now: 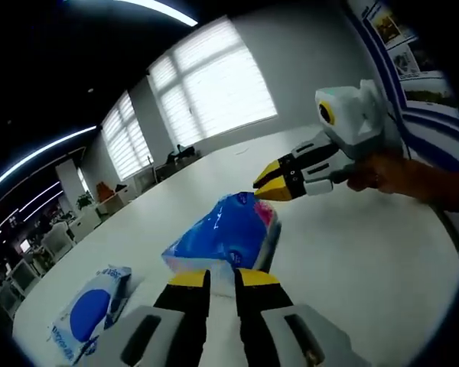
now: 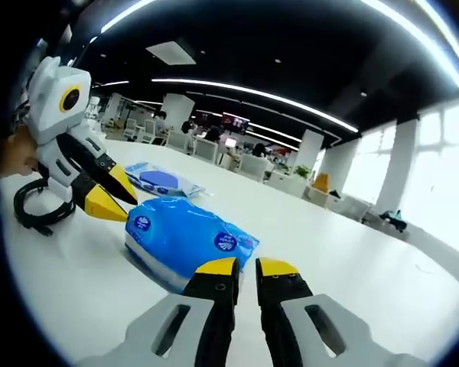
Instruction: Arrange the tabletop items into an orderly group along one side of the table until the central work area is clear of visible clutter.
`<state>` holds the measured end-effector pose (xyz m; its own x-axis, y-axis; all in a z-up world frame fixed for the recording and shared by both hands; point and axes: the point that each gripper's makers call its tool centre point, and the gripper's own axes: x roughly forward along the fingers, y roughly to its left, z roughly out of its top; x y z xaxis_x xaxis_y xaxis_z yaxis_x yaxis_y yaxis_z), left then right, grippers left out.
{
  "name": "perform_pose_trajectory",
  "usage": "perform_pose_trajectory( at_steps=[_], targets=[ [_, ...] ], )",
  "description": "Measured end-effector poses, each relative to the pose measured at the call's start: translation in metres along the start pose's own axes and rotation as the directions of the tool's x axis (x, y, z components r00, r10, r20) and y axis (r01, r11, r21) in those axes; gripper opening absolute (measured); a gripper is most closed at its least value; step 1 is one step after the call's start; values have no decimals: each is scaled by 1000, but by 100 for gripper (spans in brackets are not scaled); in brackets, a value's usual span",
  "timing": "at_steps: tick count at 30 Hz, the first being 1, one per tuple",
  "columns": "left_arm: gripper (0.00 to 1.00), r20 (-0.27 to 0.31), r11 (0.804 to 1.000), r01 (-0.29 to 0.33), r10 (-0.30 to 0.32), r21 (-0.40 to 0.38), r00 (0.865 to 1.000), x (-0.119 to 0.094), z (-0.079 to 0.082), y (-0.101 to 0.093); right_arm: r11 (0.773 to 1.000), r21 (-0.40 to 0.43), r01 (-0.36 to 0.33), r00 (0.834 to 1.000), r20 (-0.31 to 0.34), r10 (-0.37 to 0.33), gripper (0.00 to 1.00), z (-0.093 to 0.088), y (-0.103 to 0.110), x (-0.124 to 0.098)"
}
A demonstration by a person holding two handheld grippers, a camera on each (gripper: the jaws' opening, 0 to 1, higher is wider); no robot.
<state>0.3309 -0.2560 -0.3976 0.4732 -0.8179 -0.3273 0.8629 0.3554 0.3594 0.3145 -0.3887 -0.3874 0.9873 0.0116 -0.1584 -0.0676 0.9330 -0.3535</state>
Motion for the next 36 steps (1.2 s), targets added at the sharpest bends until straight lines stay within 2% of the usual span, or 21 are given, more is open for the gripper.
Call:
perform_pose_trajectory(
  at_steps=[8,22,36],
  targets=[
    [13,11,1000,-20,20,3,1000,-12,1,5,999,-31,-10,999,34,11,8,20,8,-2],
    [17,8,998,-62,62,10,998,-30,-3,18,999,-37,-31,998,47,32,9,30,23,-1],
    [19,-12,994,-112,112,-15,994,-53,-19,37,996,-68,-65,996,58,69,9,47,45,4]
  ],
)
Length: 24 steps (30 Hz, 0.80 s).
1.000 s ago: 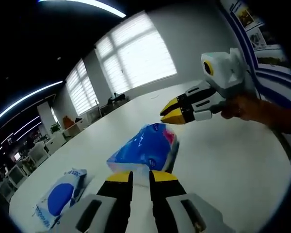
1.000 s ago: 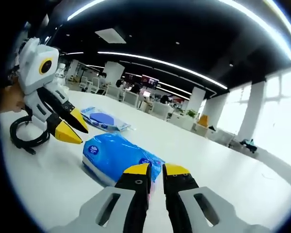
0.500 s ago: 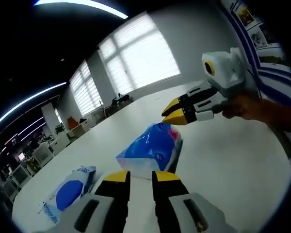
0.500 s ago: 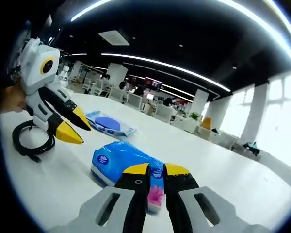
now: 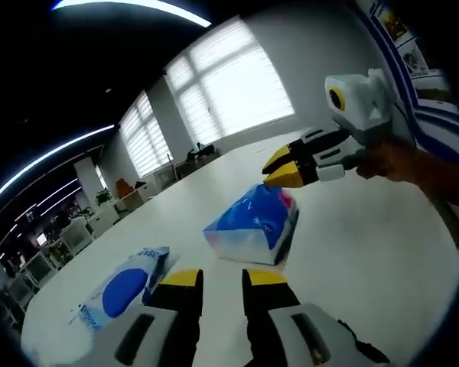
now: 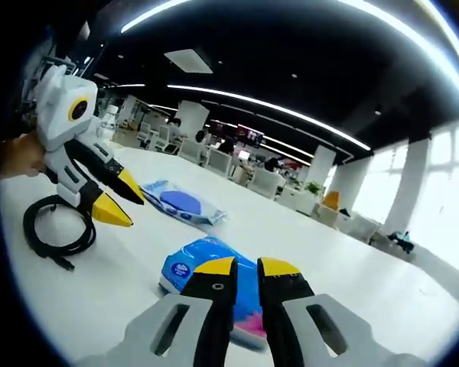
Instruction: Arrange the tabletop items into an orderly group along one side of the table until the central work area is clear of visible clutter.
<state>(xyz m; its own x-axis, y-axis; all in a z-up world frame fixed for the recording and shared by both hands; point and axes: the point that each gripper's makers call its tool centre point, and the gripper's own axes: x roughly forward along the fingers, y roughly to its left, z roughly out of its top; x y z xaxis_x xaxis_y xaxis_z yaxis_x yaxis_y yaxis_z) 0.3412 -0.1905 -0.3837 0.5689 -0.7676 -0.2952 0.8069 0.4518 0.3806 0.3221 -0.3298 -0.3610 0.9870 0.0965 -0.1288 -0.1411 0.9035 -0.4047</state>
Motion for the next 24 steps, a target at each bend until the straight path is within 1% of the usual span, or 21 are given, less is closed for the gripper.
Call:
perform_pose_trajectory(
  at_steps=[8,13,16,20,24],
  targets=[
    [19,-4,999,-31,31,10,1000,-15,-7,14,1000,-11,-25,999,20,26,9,14,15,2],
    [20,-21,999,-52,52,15,998,-26,-16,26,998,-24,-51,998,32,52,9,24,28,8],
    [20,-28,998,-63,63,15,998,-31,-20,30,997,-18,-71,997,42,72,10,29,36,12],
    [20,-41,996,-77,78,39,996,-37,-25,35,996,-35,-87,995,41,88,10,33,45,15],
    [20,-54,995,-90,92,39,994,-45,-33,44,994,-44,-103,994,37,105,10,35,53,19]
  ],
)
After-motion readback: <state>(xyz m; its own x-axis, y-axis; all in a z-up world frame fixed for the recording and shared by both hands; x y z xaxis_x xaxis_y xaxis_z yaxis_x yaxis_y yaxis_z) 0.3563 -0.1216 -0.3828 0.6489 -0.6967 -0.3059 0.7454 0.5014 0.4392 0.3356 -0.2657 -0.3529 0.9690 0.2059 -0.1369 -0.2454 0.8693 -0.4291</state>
